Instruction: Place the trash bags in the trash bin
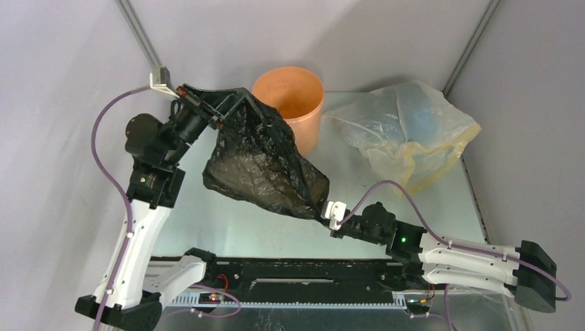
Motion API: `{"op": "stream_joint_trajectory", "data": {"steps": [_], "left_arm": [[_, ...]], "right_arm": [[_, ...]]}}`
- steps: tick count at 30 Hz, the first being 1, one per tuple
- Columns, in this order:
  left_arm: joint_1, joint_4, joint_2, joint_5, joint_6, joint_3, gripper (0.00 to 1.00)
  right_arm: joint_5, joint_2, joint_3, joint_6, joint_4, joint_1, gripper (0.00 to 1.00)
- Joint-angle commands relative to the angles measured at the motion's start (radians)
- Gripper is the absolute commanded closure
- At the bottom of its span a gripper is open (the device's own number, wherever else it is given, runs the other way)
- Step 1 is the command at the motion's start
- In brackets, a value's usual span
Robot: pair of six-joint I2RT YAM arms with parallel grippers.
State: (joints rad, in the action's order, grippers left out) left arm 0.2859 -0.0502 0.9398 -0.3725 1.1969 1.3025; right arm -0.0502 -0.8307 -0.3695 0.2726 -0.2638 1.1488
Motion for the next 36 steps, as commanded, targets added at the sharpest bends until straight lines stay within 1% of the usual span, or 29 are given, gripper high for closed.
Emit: {"op": "stream_joint_trajectory", "data": {"steps": [1,3,5,8,10,11,12,13,14,16,17,19,22,25,27,28,29,30,31,32,33,34,35,36], "left_arm": [[-0.033,0.114,0.006,-0.015,0.053,-0.086,1.00],[-0.033,0.131,0.009,0.010,0.037,-0.143,0.99],[-0.033,0.133,0.010,0.041,0.011,-0.193,0.96],[-0.033,0.133,0.022,0.078,-0.039,-0.257,0.86],[-0.033,0.131,0.040,0.084,-0.078,-0.285,0.80],[-0.033,0.123,0.053,0.081,-0.106,-0.293,0.73],[-0.033,0.095,0.072,0.073,-0.157,-0.293,0.61],[-0.033,0.049,0.089,0.064,-0.202,-0.275,0.48],[-0.031,-0.017,0.105,0.063,-0.259,-0.250,0.31],[-0.030,-0.154,0.131,0.070,-0.377,-0.194,0.04],[-0.030,-0.221,0.138,0.081,-0.437,-0.168,0.01],[-0.030,-0.326,0.132,0.109,-0.543,-0.131,0.00],[-0.030,-0.370,0.064,0.110,-0.632,-0.155,0.00],[-0.017,-0.370,-0.038,0.108,-0.673,-0.235,0.01],[0.002,-0.372,-0.100,0.137,-0.693,-0.297,0.01],[0.027,-0.372,-0.123,0.152,-0.706,-0.329,0.01],[0.051,-0.370,-0.146,0.182,-0.716,-0.361,0.01],[0.085,-0.357,-0.167,0.219,-0.721,-0.395,0.01],[0.119,-0.327,-0.186,0.259,-0.724,-0.437,0.01],[0.149,-0.271,-0.206,0.291,-0.724,-0.484,0.00],[0.175,-0.228,-0.223,0.318,-0.718,-0.533,0.00],[0.194,-0.190,-0.236,0.351,-0.709,-0.575,0.00],[0.207,-0.154,-0.250,0.368,-0.699,-0.620,0.00],[0.213,-0.118,-0.269,0.370,-0.689,-0.662,0.01]], "right_arm": [[-0.068,0.063,-0.009,-0.077,0.018,0.001,1.00],[-0.088,0.098,-0.009,-0.144,0.004,0.001,1.00],[-0.074,0.127,-0.011,-0.250,-0.020,0.001,0.98],[0.072,0.145,-0.038,-0.495,-0.027,-0.002,1.00],[0.181,0.144,-0.079,-0.650,0.027,-0.010,1.00],[0.196,0.142,-0.114,-0.705,0.060,-0.020,1.00],[0.204,0.137,-0.139,-0.766,0.106,-0.034,1.00],[0.206,0.134,-0.165,-0.829,0.142,-0.054,1.00],[0.187,0.131,-0.188,-0.882,0.174,-0.079,1.00],[0.099,0.127,-0.226,-1.003,0.230,-0.169,1.00],[0.046,0.126,-0.235,-1.054,0.251,-0.214,1.00],[-0.062,0.129,-0.238,-1.142,0.259,-0.312,1.00],[-0.165,0.125,-0.238,-1.218,0.292,-0.444,1.00],[-0.184,0.112,-0.241,-1.241,0.337,-0.541,1.00],[-0.195,0.097,-0.241,-1.245,0.365,-0.598,0.95],[-0.203,0.089,-0.242,-1.241,0.372,-0.622,0.90],[-0.209,0.081,-0.243,-1.235,0.380,-0.645,0.82],[-0.213,0.069,-0.243,-1.227,0.387,-0.665,0.70],[-0.218,0.061,-0.243,-1.221,0.394,-0.689,0.62],[-0.228,0.051,-0.243,-1.211,0.399,-0.710,0.51],[-0.236,0.046,-0.243,-1.199,0.402,-0.728,0.38],[-0.244,0.047,-0.243,-1.182,0.407,-0.741,0.30],[-0.248,0.050,-0.252,-1.148,0.425,-0.747,0.26],[-0.258,0.050,-0.272,-1.092,0.454,-0.737,0.24]]}}
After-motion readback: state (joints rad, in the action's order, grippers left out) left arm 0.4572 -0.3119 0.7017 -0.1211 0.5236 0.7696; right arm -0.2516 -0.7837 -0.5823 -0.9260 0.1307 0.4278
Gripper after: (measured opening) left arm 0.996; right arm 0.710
